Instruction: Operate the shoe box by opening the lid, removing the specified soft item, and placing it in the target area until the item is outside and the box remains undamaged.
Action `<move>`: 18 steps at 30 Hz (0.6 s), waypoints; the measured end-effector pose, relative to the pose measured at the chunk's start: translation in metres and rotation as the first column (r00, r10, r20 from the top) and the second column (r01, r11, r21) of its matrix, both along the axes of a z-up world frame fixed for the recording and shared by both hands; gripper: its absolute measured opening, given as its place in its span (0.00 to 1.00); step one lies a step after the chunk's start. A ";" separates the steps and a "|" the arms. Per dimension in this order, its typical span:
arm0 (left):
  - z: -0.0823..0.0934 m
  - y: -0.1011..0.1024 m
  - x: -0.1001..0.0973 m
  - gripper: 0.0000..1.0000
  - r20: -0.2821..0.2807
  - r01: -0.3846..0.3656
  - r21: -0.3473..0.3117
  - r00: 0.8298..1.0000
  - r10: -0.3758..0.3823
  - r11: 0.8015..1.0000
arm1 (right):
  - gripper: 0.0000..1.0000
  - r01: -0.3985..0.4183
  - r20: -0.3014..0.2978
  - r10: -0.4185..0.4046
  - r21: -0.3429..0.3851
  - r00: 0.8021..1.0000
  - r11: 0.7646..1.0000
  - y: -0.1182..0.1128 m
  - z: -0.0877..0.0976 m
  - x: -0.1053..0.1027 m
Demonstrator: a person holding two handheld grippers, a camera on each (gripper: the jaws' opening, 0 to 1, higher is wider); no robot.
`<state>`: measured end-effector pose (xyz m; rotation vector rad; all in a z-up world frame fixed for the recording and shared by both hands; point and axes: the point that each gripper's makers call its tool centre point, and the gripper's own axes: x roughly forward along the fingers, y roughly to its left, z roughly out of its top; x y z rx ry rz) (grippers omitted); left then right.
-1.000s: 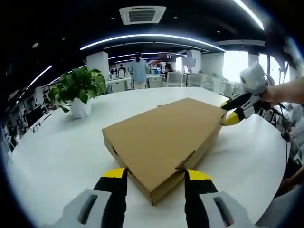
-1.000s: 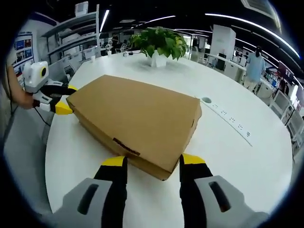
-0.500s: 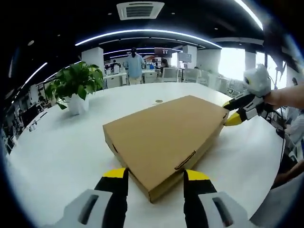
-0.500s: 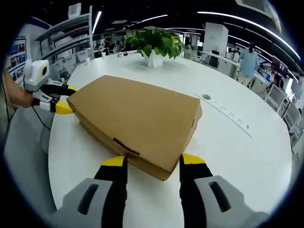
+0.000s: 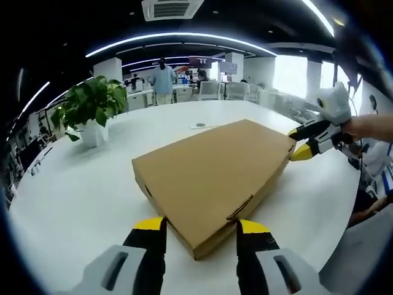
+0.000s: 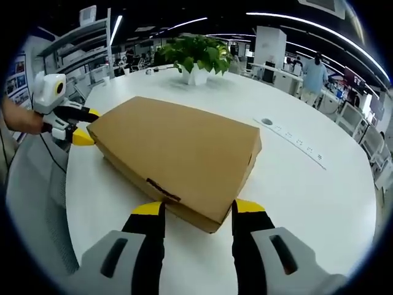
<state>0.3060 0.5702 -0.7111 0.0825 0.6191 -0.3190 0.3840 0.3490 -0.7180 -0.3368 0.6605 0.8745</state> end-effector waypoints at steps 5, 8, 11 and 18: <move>-0.001 0.004 -0.001 0.45 -0.018 0.011 -0.001 1.000 -0.011 1.000 | 0.39 0.024 -0.005 -0.024 -0.014 1.000 1.000 0.003 0.000 -0.006; -0.001 0.007 -0.003 0.45 -0.024 0.024 0.002 0.999 -0.024 1.000 | 0.39 0.035 -0.006 -0.035 -0.013 0.999 0.999 0.005 0.000 -0.009; -0.001 0.010 -0.004 0.45 -0.033 0.034 0.002 0.999 -0.034 0.999 | 0.39 0.054 -0.006 -0.054 -0.015 0.999 0.998 0.007 -0.001 -0.014; 0.000 0.018 -0.006 0.45 -0.052 0.063 0.009 0.997 -0.062 0.998 | 0.39 0.080 0.006 -0.080 -0.008 0.997 0.997 0.013 -0.001 -0.023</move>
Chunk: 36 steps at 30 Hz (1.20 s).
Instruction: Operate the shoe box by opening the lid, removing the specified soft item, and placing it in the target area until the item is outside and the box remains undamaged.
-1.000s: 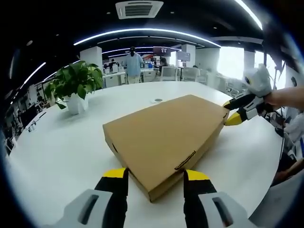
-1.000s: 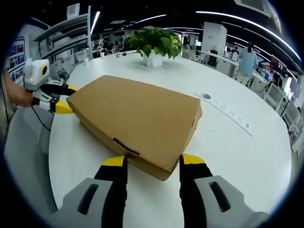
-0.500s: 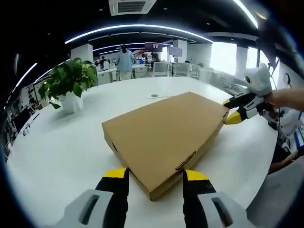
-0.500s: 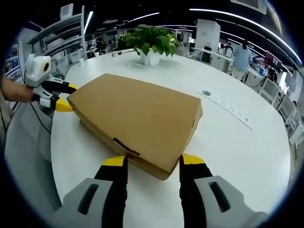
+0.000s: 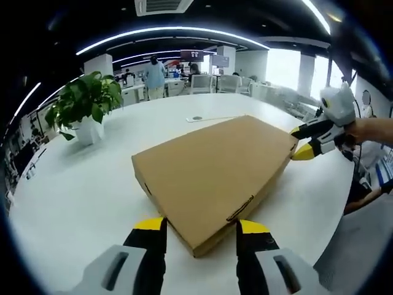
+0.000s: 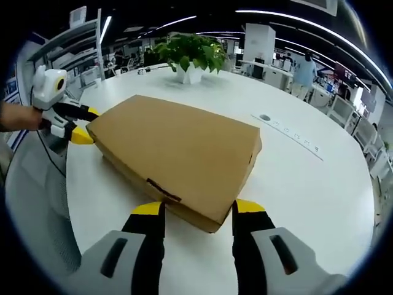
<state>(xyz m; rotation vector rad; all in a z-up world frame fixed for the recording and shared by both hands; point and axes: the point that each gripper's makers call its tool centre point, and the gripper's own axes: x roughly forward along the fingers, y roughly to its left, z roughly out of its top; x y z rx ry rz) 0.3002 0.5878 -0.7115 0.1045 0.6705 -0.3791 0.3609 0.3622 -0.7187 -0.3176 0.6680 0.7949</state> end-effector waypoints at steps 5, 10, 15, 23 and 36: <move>0.000 0.006 -0.002 0.45 -0.009 0.019 0.003 1.000 -0.019 1.000 | 0.39 0.017 -0.001 -0.017 -0.001 1.000 1.000 0.005 0.000 -0.006; 0.000 0.014 -0.003 0.45 -0.019 0.040 0.006 0.999 -0.040 0.999 | 0.39 0.039 -0.003 -0.039 -0.001 0.999 0.999 0.012 0.000 -0.013; 0.000 0.021 -0.003 0.45 -0.029 0.063 0.010 0.998 -0.063 0.998 | 0.39 0.063 -0.005 -0.063 -0.004 0.998 0.998 0.018 0.000 -0.019; 0.000 0.032 -0.005 0.45 -0.047 0.099 0.017 0.994 -0.098 0.995 | 0.39 0.098 -0.004 -0.099 -0.003 0.995 0.995 0.028 0.000 -0.029; -0.002 0.062 -0.011 0.44 -0.081 0.158 0.032 0.984 -0.155 0.987 | 0.38 0.125 -0.013 -0.125 0.011 0.992 0.992 0.054 0.001 -0.047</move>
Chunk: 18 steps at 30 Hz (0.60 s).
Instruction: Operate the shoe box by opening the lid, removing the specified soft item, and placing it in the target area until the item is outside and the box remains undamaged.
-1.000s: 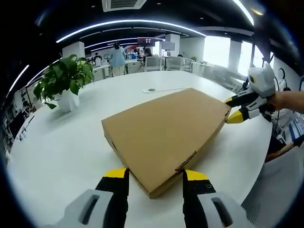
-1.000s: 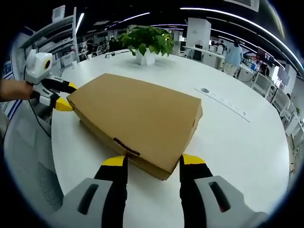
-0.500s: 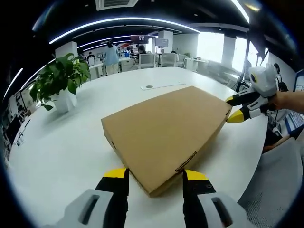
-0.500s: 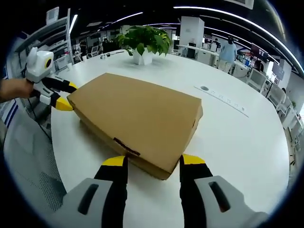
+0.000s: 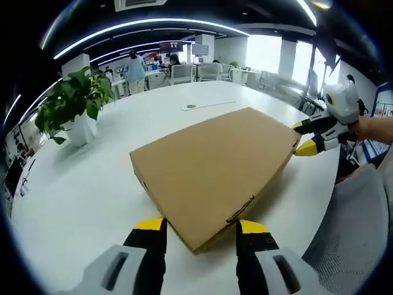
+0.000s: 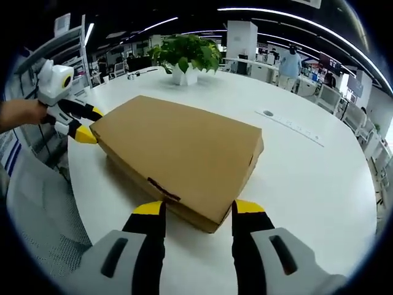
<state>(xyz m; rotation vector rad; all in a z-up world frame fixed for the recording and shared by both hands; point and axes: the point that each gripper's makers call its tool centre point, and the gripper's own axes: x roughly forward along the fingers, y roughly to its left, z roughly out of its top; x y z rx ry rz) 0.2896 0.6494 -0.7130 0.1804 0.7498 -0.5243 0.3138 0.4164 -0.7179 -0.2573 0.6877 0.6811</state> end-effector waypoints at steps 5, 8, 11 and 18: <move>0.000 0.012 -0.003 0.44 -0.009 0.015 0.008 1.000 -0.015 1.000 | 0.37 -0.007 -0.010 0.007 -0.002 1.000 1.000 0.010 0.000 -0.006; -0.001 0.019 -0.004 0.45 -0.009 0.023 0.010 1.000 -0.023 1.000 | 0.38 -0.008 -0.014 0.008 0.005 1.000 1.000 0.017 0.000 -0.011; -0.001 0.025 -0.006 0.45 -0.011 0.035 0.015 0.999 -0.035 0.999 | 0.38 -0.019 -0.018 0.019 0.006 1.000 1.000 0.023 0.001 -0.017; -0.001 0.039 -0.009 0.45 -0.015 0.060 0.029 0.998 -0.060 0.998 | 0.36 -0.048 -0.017 0.048 0.008 0.999 0.999 0.036 0.001 -0.027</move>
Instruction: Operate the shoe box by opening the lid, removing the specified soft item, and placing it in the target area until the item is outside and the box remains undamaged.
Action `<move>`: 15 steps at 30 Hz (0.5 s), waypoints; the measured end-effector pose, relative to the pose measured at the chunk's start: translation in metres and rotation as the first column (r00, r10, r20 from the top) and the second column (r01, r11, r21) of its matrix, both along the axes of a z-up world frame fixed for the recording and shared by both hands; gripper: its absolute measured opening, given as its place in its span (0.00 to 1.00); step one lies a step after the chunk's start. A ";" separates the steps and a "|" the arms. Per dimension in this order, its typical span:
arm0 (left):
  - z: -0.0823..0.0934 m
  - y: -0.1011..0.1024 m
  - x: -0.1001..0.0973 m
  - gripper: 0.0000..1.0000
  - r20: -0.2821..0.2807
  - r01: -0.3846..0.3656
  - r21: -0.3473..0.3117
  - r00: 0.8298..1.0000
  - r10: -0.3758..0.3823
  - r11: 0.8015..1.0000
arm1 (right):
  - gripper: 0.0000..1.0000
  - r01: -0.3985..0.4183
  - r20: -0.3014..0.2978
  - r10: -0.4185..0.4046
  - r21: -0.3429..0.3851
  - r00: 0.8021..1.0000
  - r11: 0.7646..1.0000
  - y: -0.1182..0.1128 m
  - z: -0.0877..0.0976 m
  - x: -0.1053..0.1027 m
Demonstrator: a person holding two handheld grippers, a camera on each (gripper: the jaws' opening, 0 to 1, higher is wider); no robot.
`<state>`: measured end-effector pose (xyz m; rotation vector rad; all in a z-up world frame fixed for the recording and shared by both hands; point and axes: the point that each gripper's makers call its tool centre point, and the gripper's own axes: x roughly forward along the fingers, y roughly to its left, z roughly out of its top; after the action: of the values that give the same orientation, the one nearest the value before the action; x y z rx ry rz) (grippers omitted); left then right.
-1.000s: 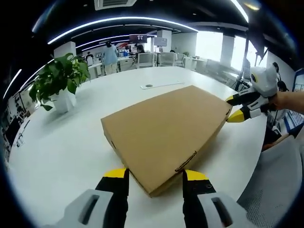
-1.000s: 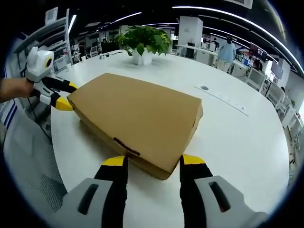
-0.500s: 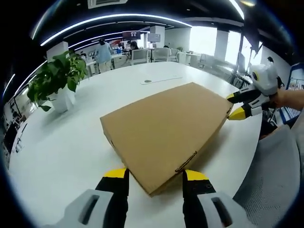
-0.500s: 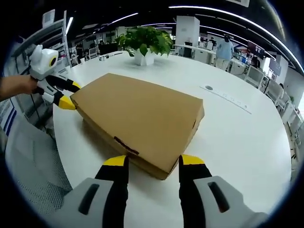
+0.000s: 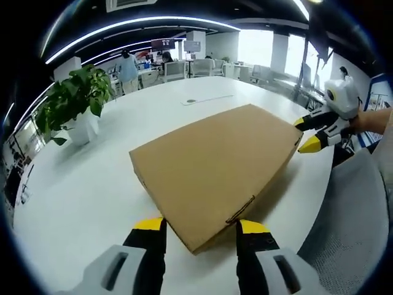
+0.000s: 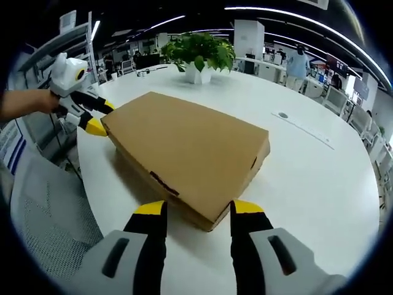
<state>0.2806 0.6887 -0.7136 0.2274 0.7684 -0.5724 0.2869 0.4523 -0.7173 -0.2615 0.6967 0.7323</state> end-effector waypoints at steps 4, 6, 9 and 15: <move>0.000 0.007 -0.001 0.45 -0.001 0.009 0.007 1.000 -0.009 1.000 | 0.36 -0.003 -0.002 0.003 0.009 1.000 1.000 0.006 0.000 -0.004; 0.000 0.009 -0.002 0.45 -0.001 0.013 0.008 1.000 -0.013 1.000 | 0.35 -0.004 -0.001 0.004 0.012 1.000 1.000 0.008 0.000 -0.005; 0.000 0.015 -0.002 0.45 -0.004 0.018 0.011 1.000 -0.018 1.000 | 0.34 -0.012 0.001 0.012 0.014 1.000 1.000 0.012 0.000 -0.008; 0.000 0.028 -0.005 0.45 -0.030 0.027 0.031 0.999 -0.026 0.999 | 0.32 -0.026 0.002 0.026 0.029 1.000 0.999 0.023 0.001 -0.014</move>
<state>0.2753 0.7163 -0.7138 0.2587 0.8047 -0.5907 0.2732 0.4753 -0.7166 -0.2447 0.6819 0.7668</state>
